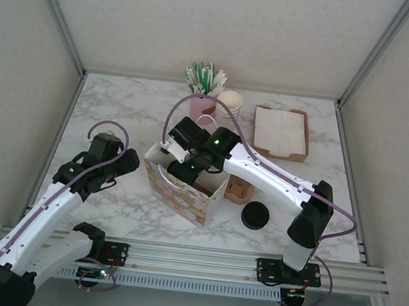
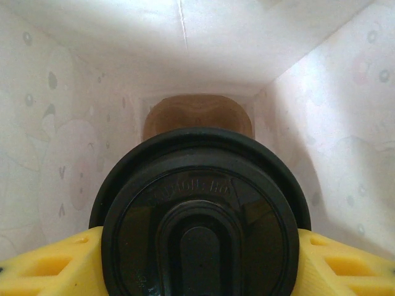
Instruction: Pack the takeout coffee
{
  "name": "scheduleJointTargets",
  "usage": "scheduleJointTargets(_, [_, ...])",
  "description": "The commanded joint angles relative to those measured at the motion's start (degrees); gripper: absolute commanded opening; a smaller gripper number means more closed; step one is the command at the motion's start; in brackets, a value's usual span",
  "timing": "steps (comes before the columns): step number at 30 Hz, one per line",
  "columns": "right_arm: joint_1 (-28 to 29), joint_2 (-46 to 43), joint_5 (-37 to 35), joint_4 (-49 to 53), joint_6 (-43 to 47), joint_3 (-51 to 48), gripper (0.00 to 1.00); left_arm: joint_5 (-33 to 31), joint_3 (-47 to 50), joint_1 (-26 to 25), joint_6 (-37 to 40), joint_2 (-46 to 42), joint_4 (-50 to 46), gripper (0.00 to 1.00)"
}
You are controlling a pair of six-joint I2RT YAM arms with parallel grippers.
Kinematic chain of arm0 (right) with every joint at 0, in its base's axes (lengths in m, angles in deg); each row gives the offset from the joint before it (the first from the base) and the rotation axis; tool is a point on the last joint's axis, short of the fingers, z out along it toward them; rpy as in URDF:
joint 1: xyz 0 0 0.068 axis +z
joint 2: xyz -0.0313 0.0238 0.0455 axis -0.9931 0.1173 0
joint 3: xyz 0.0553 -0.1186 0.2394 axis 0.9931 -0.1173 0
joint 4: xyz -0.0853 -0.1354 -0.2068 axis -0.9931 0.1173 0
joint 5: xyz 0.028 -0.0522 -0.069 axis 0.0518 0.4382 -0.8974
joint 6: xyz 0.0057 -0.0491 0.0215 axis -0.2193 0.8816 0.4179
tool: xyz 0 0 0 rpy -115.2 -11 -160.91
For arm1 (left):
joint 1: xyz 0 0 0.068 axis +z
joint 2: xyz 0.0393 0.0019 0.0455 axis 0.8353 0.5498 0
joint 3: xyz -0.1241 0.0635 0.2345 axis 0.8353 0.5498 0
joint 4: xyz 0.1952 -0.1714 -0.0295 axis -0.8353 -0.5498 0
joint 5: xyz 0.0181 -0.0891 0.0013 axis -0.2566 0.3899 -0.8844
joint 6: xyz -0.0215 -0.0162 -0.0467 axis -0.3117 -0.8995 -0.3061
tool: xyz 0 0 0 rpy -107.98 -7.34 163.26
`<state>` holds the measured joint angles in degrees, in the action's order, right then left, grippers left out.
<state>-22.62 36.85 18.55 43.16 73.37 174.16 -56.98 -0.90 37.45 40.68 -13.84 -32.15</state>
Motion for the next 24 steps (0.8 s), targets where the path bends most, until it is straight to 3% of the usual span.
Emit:
scheduleJointTargets(1, [0.5, 0.7, 0.6, -1.6, 0.9, -1.2, 0.50, 3.3, 1.9, 2.6, -2.9, 0.7, 2.1, 0.73])
scheduleJointTargets(13, [0.5, 1.2, 1.3, -4.6, 1.0, -4.4, 0.50, 11.2, 5.4, 4.4, -3.9, 5.7, 8.3, 0.70])
scheduleJointTargets(24, [0.4, 2.1, 2.2, -6.4, 1.0, -5.6, 0.49, 10.0, 7.6, 4.4, -3.4, 8.5, 9.7, 0.69])
